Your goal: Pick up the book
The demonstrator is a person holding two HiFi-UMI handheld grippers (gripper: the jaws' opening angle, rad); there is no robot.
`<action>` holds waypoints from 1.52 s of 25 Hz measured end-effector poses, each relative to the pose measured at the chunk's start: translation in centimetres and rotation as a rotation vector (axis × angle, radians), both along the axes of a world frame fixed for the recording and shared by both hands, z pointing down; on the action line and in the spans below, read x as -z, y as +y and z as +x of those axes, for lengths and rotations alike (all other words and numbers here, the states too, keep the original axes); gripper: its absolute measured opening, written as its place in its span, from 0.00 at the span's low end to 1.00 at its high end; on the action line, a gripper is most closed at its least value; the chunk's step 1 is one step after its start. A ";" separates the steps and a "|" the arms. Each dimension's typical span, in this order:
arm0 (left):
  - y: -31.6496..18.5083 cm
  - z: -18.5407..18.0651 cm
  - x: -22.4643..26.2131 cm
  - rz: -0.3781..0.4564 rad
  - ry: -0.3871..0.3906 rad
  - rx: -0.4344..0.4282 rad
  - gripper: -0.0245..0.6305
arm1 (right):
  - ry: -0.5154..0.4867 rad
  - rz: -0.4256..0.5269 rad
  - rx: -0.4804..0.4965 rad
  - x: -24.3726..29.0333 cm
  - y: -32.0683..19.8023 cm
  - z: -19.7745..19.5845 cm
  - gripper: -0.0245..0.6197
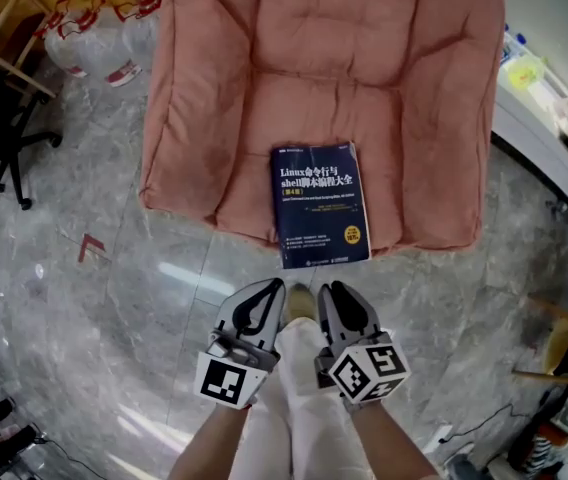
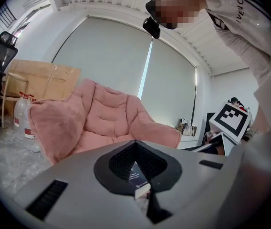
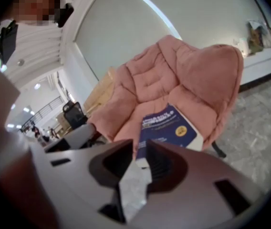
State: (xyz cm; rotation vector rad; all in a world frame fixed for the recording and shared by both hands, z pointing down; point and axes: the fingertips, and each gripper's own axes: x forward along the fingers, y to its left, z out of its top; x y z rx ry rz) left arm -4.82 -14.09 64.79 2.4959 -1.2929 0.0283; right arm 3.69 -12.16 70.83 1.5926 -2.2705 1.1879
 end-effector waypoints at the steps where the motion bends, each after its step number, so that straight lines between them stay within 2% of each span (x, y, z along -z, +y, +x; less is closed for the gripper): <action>1: 0.1 0.0 -0.4 -0.004 -0.001 0.003 0.06 | -0.019 -0.021 -0.015 -0.6 0.2 -0.2 0.15; 9: 0.3 0.2 -2.9 -0.008 -0.008 0.023 0.06 | -0.099 -0.122 -0.089 -5.0 0.1 -1.4 0.20; 15: 0.4 0.2 -4.8 -0.013 -0.020 0.031 0.06 | -0.221 -0.166 -0.106 -7.2 -0.6 -2.4 0.32; 18: 0.4 0.4 -5.8 -0.021 -0.026 0.028 0.06 | -0.306 -0.185 -0.154 -8.0 -1.0 -2.1 0.37; 23: 0.2 0.3 -6.4 -0.018 -0.041 0.017 0.06 | -0.445 -0.195 -0.178 -8.6 -2.1 -2.3 0.46; 27: 0.5 0.3 -7.1 -0.027 -0.051 0.019 0.06 | -0.560 -0.206 -0.244 -8.9 -2.5 -2.0 0.46; 35: 0.1 0.6 -7.8 -0.030 -0.050 0.022 0.06 | -0.603 -0.262 -0.326 -10.8 -2.5 -0.9 0.48; 38: 0.0 0.8 -7.9 -0.025 -0.052 0.017 0.06 | -0.633 -0.327 -0.406 -12.1 -2.4 -0.3 0.48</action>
